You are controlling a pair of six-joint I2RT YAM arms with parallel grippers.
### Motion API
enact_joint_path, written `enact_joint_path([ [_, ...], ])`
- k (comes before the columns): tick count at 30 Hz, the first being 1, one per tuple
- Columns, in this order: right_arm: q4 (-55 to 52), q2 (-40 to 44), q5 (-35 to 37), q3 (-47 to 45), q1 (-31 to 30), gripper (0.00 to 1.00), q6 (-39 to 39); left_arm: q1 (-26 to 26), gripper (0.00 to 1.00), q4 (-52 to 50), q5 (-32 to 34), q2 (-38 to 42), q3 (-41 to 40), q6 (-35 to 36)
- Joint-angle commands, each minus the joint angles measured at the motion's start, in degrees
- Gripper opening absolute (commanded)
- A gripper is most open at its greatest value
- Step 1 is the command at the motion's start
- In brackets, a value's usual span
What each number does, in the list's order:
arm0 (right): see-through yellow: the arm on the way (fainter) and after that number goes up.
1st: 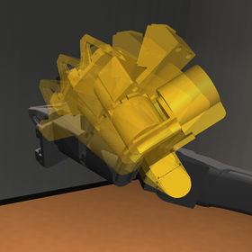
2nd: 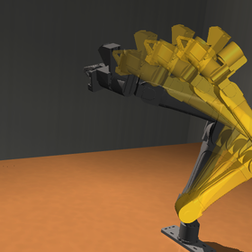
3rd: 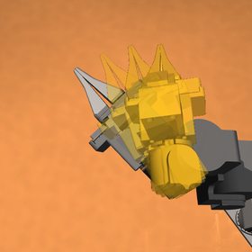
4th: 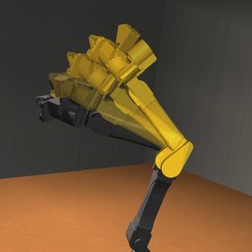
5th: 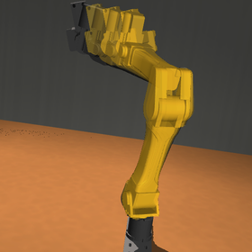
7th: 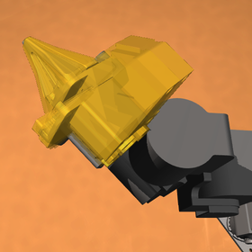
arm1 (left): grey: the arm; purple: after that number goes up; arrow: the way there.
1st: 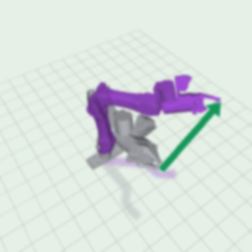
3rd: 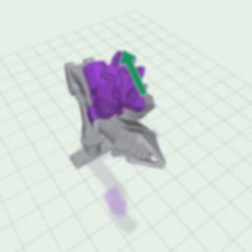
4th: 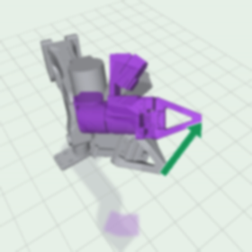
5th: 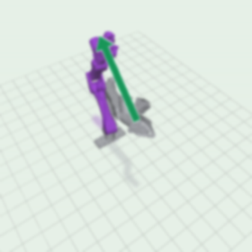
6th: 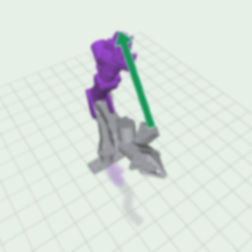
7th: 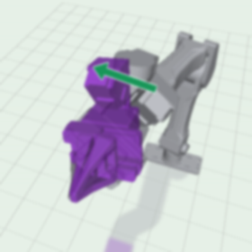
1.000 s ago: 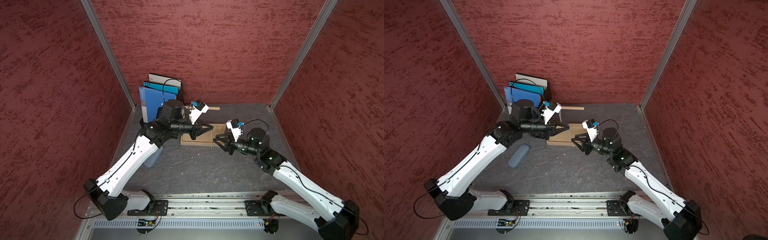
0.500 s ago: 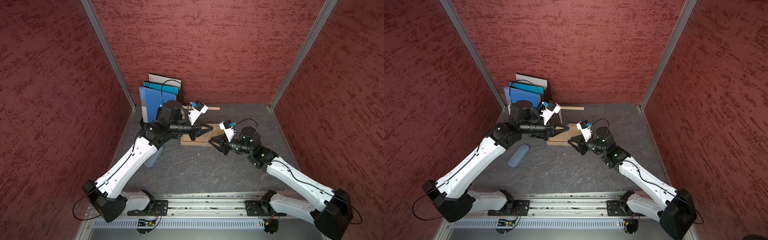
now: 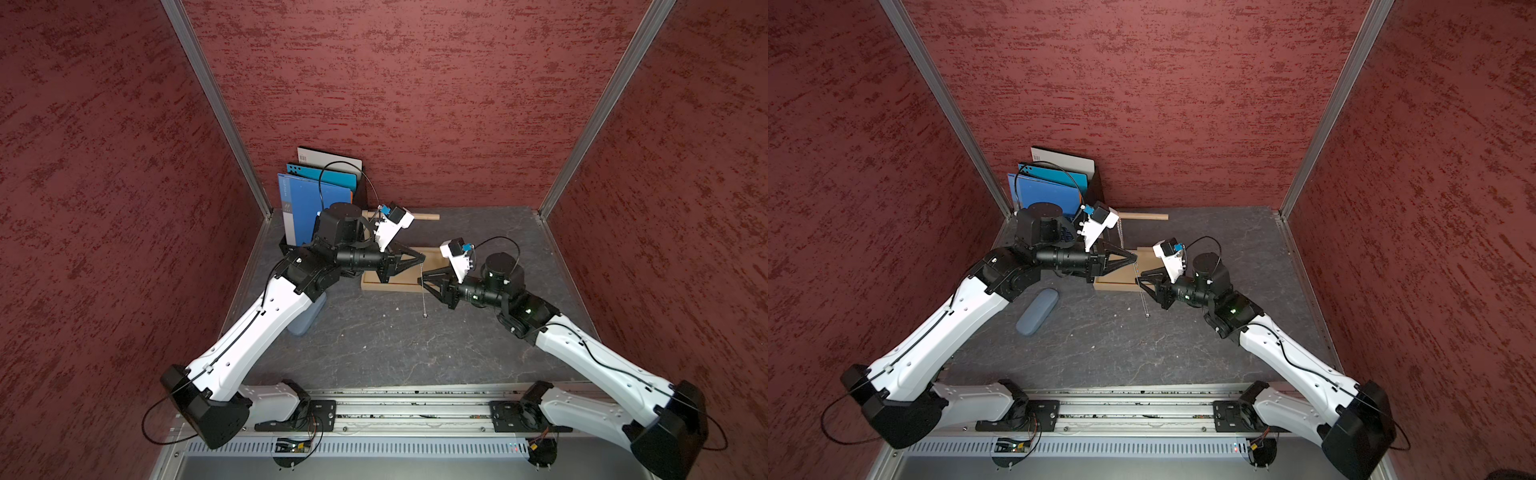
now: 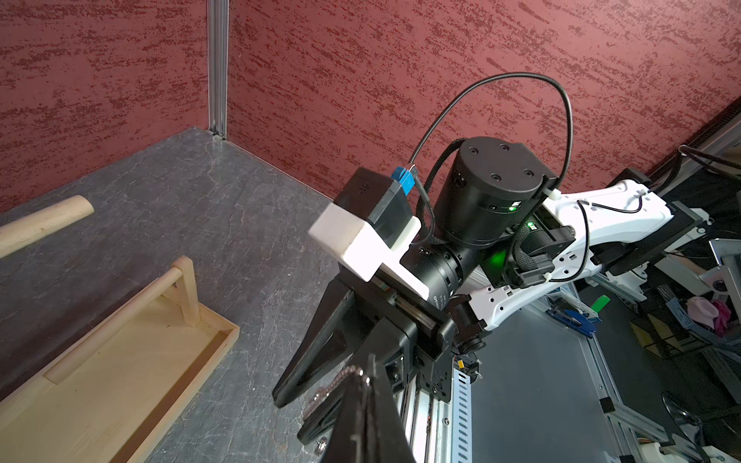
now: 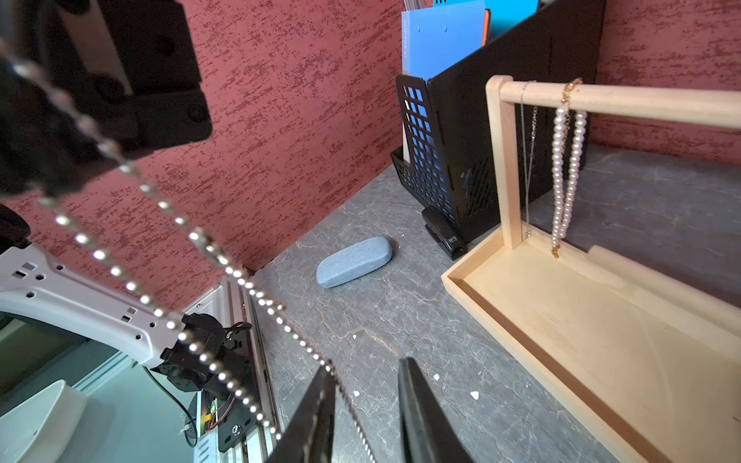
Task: Hang the necklace on the jewelry display stand
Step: Pick up the necklace from the center of the board.
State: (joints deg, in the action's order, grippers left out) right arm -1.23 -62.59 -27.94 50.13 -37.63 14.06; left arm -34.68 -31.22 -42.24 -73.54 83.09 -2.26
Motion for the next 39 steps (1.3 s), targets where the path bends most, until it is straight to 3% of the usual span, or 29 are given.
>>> enact_joint_path([
  [1,0.88,-1.41,0.45,2.65,-1.27,0.29,-0.71,0.24,0.0,2.13,-1.21,0.76,-0.77,-0.8],
  [8,1.23,-2.87,1.57,3.32,-2.45,0.24,-0.41,0.31,0.0,1.75,-1.08,1.53,-1.21,-0.73],
  [13,-2.88,-2.76,5.8,5.44,-2.52,0.1,0.92,0.57,0.0,2.35,-0.84,2.25,-2.36,-0.55],
  [19,-6.96,-2.4,9.74,6.88,-2.46,0.0,1.5,1.75,0.0,1.72,-0.94,2.82,-2.67,-0.2],
  [31,-6.24,0.86,17.15,6.55,-2.54,0.0,0.02,3.76,0.0,1.76,-0.87,4.58,-4.78,-0.73],
  [39,-5.92,0.67,17.31,6.52,-2.54,0.0,-0.03,4.33,0.0,1.61,-0.96,4.56,-5.1,-0.63],
])
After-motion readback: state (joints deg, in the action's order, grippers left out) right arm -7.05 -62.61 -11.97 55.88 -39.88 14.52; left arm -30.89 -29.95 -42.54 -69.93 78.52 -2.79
